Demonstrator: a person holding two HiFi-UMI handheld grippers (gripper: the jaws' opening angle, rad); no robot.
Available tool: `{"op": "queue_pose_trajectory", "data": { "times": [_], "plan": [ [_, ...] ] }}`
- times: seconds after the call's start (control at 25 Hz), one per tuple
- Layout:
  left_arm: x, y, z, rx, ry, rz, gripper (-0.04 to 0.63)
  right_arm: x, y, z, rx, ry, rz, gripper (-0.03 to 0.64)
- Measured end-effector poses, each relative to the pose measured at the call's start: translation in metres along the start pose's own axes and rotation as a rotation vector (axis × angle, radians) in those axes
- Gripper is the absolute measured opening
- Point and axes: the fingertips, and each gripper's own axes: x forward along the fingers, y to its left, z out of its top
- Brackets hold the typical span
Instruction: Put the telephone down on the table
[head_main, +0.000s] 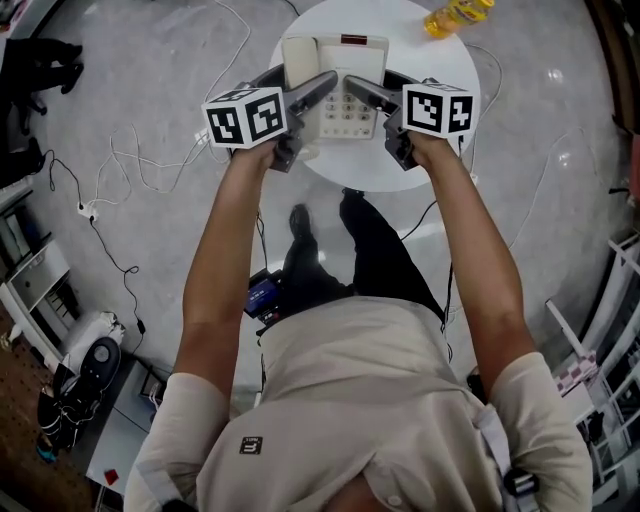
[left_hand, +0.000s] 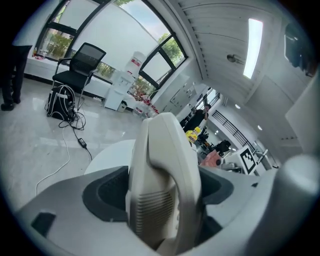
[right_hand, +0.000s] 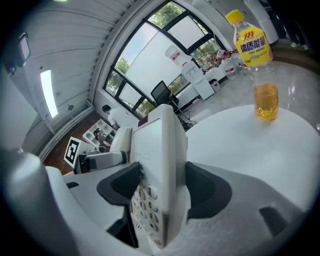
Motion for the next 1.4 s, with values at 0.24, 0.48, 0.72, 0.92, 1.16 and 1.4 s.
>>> {"op": "queue_pose_trajectory", "data": {
  "times": [0.24,0.48,0.72,0.92,1.16,1.4],
  "plan": [
    [0.017,0.018,-0.022,-0.031,0.048,0.016,0.387,0.013,-0.022,-0.018,0.025,0.039,-0.013,0.272],
    [0.034,0.036,-0.037,-0.041,0.084,0.046,0.387,0.025,-0.041,-0.027,0.030,0.068,-0.028,0.273],
    [0.046,0.048,-0.049,-0.059,0.102,0.076,0.385,0.032,-0.056,-0.035,0.036,0.094,-0.044,0.273],
    [0.050,0.063,-0.051,-0.125,0.086,0.069,0.384,0.045,-0.065,-0.040,0.078,0.099,-0.048,0.275],
    [0.056,0.061,-0.050,-0.178,0.029,0.050,0.385,0.044,-0.074,-0.044,0.124,0.092,-0.057,0.281],
    [0.046,0.061,-0.037,-0.119,-0.029,0.033,0.385,0.045,-0.067,-0.040,0.112,0.095,-0.062,0.287]
  ]
}}
